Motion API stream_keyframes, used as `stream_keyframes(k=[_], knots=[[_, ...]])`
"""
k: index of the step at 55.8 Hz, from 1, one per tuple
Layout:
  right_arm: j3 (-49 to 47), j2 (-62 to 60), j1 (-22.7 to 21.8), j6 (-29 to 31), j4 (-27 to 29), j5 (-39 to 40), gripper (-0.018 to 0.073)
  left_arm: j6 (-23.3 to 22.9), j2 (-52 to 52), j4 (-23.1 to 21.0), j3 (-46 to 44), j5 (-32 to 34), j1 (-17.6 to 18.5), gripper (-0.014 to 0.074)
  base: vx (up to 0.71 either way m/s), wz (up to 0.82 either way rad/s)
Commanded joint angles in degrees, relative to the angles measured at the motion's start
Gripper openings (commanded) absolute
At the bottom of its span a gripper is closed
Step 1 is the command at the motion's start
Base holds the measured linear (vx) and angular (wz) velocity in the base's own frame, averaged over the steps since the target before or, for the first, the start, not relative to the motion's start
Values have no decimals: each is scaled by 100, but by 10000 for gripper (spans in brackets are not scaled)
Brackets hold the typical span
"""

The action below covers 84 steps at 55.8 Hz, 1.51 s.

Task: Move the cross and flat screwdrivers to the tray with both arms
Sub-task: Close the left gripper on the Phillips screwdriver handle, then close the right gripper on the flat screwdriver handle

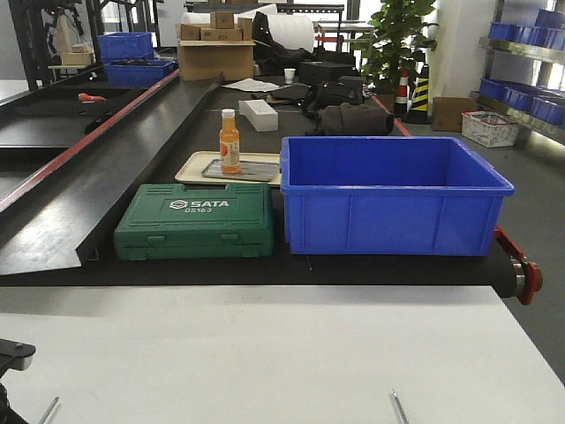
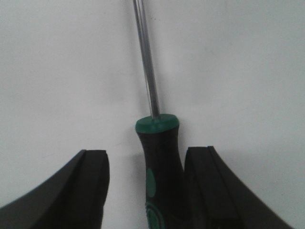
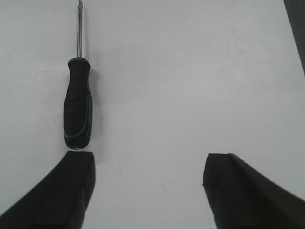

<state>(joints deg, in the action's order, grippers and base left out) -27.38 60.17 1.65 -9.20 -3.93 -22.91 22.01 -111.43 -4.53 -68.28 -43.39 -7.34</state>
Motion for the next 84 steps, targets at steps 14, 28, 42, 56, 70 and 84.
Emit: stream_keyframes(k=[14,28,42,56,70,84], knots=[[-196,-56,7,42,-28,263,552,319,-92,-564,-161,194,5,473,0,0],[-196,-56,7,42,-28,241,552,253,-199,-564,-161,371,5,473,0,0],[-196,-56,7,42,-28,259,552,249,-314,-618,-161,254,5,472,0,0],[-622,79,7,408,-22,-405,552,249,-314,-629,-161,-13,5,392,0,0],[-1793,721,7,426,219,-1162,552,216,-314,-775,-161,-200,5,76,0,0],[-3233,1926,7,1074,834,-2144,552,216,-314,-1594,-161,-251,5,-4,0,0]])
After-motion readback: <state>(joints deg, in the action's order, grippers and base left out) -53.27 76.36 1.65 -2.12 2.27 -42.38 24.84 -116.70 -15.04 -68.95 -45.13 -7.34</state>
